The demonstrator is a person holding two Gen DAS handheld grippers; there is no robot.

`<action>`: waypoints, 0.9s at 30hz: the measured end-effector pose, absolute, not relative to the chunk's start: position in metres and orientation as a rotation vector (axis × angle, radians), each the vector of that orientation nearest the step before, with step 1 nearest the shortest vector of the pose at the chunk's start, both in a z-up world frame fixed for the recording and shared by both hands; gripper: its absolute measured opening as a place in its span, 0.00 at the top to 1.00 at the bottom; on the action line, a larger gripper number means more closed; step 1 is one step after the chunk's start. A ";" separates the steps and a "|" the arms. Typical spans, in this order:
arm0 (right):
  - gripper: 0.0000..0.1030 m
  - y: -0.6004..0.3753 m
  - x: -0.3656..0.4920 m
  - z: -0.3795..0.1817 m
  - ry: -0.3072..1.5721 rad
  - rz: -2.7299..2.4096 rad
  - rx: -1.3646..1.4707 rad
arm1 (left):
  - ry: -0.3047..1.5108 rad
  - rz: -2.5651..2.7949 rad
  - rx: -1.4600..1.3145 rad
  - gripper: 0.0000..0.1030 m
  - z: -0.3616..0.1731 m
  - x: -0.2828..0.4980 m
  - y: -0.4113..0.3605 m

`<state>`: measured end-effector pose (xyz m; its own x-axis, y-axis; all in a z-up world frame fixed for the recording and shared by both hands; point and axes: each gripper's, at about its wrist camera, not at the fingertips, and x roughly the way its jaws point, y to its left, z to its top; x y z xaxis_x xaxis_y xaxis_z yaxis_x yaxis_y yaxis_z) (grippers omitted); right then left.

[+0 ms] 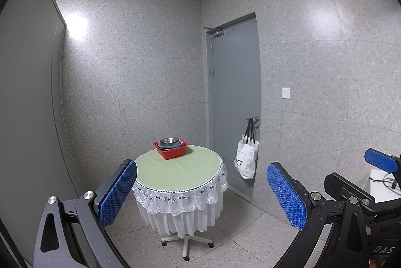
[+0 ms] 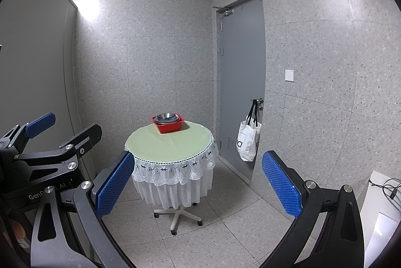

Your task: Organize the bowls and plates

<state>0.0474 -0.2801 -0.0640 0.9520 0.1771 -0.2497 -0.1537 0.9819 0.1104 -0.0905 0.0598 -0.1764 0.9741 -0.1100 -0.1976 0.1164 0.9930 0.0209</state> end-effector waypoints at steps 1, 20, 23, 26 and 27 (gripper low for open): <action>0.00 -0.280 0.047 -0.064 0.262 0.168 0.090 | 0.198 -0.114 0.032 0.00 -0.177 -0.090 0.060; 0.00 -0.272 0.051 -0.067 0.265 0.174 0.094 | 0.197 -0.108 0.034 0.00 -0.181 -0.084 0.060; 0.00 -0.270 0.052 -0.068 0.266 0.175 0.094 | 0.198 -0.108 0.034 0.00 -0.181 -0.083 0.060; 0.00 -0.269 0.052 -0.068 0.266 0.175 0.095 | 0.197 -0.107 0.034 0.00 -0.181 -0.083 0.060; 0.00 -0.269 0.052 -0.068 0.267 0.175 0.095 | 0.198 -0.106 0.034 0.00 -0.182 -0.083 0.060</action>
